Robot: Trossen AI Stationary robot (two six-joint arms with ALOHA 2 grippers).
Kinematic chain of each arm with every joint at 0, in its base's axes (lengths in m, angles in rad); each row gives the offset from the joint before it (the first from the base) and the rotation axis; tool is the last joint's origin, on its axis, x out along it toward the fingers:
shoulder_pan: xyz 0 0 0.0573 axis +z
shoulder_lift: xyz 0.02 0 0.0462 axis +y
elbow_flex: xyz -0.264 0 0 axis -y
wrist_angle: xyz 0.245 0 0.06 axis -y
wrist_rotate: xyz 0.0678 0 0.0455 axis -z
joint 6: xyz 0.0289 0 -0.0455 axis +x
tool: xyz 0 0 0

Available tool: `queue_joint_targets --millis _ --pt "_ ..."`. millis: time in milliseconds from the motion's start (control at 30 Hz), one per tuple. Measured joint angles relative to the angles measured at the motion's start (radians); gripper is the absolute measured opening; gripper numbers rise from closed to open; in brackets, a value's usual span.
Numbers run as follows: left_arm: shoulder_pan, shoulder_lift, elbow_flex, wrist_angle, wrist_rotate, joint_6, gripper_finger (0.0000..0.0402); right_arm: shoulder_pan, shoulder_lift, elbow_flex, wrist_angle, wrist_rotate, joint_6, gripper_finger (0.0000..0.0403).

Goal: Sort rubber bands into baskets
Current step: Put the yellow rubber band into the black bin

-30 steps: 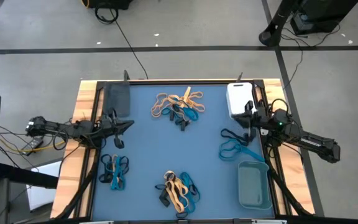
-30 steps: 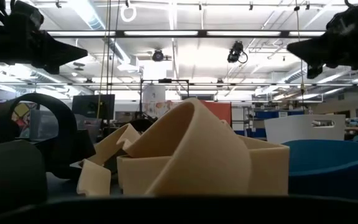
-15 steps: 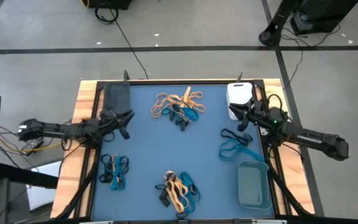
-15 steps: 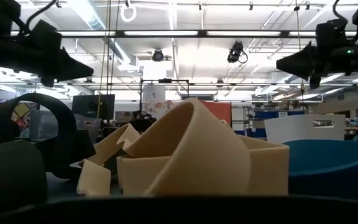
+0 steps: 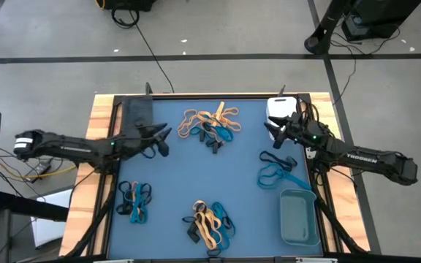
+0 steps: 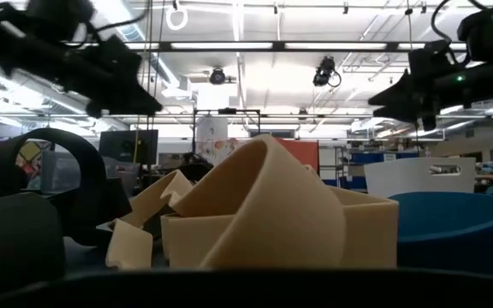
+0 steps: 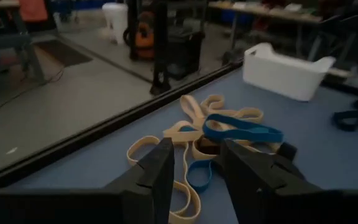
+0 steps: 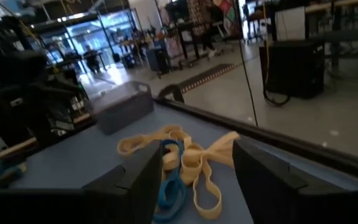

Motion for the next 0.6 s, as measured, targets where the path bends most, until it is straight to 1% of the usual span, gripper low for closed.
queue_joint_targets --millis 67,133,200,300,400,467,600 --pt "0.022 0.085 0.056 -0.005 0.002 -0.002 0.0137 0.0 0.022 0.0 0.001 -0.003 0.011 0.0212" --pt "0.05 0.161 0.115 -0.028 0.038 0.001 0.0137 0.0 0.041 0.0 0.0 -0.002 0.038 0.0211" --pt "0.084 0.229 0.182 -0.08 0.107 0.016 0.0137 0.0 0.056 0.0 0.0 -0.003 0.06 0.0207" --pt "0.15 0.324 0.283 -0.186 0.256 0.085 0.0137 0.0 0.069 0.0 0.001 -0.022 0.071 0.0201" --pt "0.22 0.403 0.37 -0.282 0.337 0.145 0.0137 0.0 0.074 0.0 0.009 -0.04 0.071 0.0195" --pt "0.264 0.452 0.413 -0.303 0.386 0.186 0.0137 0.0 0.075 0.0 0.023 -0.045 0.072 0.0192" --pt "0.346 0.547 0.477 -0.308 0.535 0.23 0.0135 0.011 0.075 0.0 0.046 -0.047 0.07 0.0187"
